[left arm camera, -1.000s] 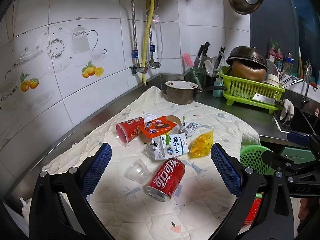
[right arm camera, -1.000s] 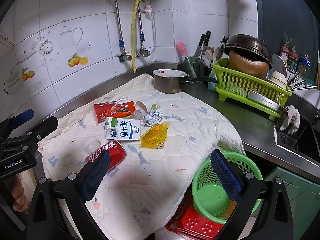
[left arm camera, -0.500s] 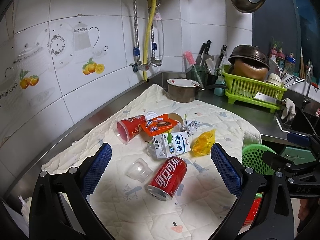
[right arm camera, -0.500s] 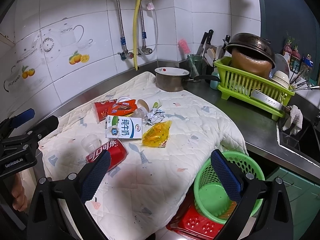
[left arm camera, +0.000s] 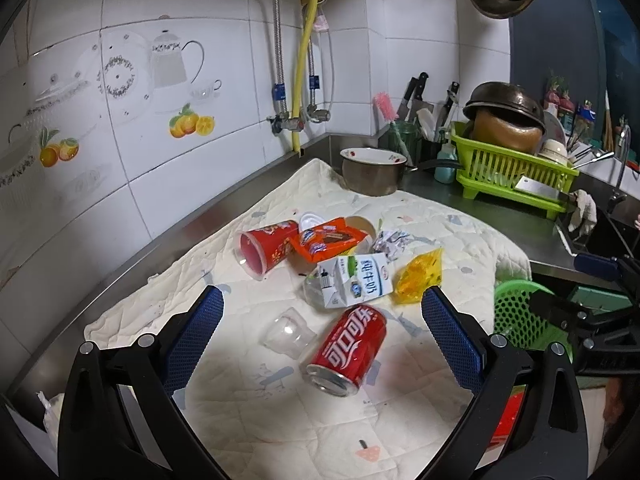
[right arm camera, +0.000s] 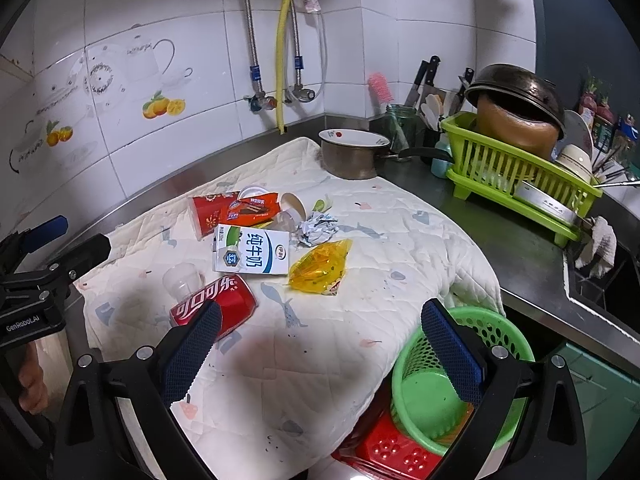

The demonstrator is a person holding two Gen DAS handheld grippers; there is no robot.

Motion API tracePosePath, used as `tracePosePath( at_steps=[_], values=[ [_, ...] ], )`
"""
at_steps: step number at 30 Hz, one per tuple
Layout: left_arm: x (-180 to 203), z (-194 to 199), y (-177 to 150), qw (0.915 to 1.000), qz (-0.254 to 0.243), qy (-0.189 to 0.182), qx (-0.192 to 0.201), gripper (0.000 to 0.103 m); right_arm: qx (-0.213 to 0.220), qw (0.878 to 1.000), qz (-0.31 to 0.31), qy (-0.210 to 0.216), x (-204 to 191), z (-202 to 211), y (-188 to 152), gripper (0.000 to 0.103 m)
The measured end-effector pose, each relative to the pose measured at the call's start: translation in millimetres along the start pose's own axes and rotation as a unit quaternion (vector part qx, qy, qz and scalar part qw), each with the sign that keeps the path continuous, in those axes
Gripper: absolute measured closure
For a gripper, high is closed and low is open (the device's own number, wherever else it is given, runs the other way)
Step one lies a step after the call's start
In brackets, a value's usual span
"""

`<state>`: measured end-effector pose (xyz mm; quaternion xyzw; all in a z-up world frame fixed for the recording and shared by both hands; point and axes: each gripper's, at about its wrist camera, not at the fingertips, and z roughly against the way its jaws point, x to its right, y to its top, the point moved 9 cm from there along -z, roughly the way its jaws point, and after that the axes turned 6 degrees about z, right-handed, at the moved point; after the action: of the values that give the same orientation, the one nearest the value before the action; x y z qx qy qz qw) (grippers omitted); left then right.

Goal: Collect trash
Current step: 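Move the left tool to the red Coca-Cola can and close on it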

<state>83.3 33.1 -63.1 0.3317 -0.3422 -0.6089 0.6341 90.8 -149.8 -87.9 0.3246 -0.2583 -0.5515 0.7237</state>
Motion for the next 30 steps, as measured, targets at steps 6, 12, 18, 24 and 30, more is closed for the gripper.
tracePosePath(
  at_steps=[6,12,18,24,30],
  values=[
    [-3.6,-8.8,-16.7,0.9994,-0.017,-0.023,-0.017,0.005,-0.005,1.000,0.005,0.007,2.4,-10.8,-1.2,0.006],
    [12.7,-30.5,-38.5,0.9948,-0.033,-0.079,-0.054,0.005,-0.016,1.000,0.003,0.014,1.9,-21.5,-5.4,0.006],
    [24.7,-65.7,-53.3,0.9875,-0.034,-0.119,-0.098,0.011,-0.026,0.999,0.000,0.021,1.4,-33.3,-9.6,0.006],
    [30.8,-111.5,-63.6,0.9788,-0.044,-0.144,-0.139,0.016,-0.033,0.999,-0.005,0.024,4.6,-41.9,-13.9,0.006],
    [27.7,-142.5,-74.6,0.9741,-0.041,-0.143,-0.170,0.022,-0.039,0.999,-0.009,0.023,8.3,-50.0,-14.4,0.006]
  ],
)
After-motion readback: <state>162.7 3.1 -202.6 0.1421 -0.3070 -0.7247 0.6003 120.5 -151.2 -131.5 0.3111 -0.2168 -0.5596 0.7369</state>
